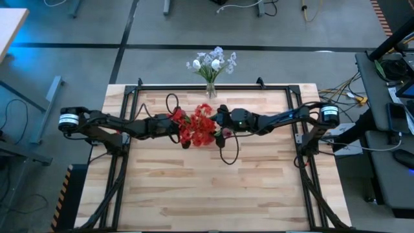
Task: Sort flowers into vase by color
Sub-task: Adjust the red flower vase
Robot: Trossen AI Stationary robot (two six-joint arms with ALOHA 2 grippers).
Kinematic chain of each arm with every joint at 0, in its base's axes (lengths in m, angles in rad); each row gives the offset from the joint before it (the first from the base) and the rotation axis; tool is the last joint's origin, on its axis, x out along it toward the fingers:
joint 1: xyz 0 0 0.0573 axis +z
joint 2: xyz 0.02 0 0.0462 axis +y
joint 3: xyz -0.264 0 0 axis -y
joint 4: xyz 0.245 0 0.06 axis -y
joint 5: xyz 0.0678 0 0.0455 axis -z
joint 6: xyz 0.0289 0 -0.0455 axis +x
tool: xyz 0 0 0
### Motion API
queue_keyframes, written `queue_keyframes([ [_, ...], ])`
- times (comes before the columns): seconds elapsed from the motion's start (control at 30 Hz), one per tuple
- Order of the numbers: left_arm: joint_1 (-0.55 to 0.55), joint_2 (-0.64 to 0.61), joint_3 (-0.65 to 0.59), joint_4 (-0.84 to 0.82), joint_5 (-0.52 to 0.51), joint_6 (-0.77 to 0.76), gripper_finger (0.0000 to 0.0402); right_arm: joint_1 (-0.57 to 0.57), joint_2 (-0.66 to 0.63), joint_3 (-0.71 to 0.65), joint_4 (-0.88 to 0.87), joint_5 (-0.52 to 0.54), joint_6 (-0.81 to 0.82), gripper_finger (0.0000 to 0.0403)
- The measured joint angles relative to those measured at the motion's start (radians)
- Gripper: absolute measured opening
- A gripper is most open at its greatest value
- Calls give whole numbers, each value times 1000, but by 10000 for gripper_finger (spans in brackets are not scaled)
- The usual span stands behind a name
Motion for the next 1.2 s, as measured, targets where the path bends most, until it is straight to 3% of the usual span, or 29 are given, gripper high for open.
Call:
queue_keyframes([
  [0.13, 0, 5, 0, -6, 0, 1, 0, -1, -2, 32, -66, 0, 18, 290],
  [0.67, -1, 1, 0, -32, 0, 0, 0, -2, 10, 334, -752, -4, 30, 324],
  [1.2, -1, -3, 0, -46, 1, 5, 0, 13, 0, 484, -1012, -12, -68, 319],
])
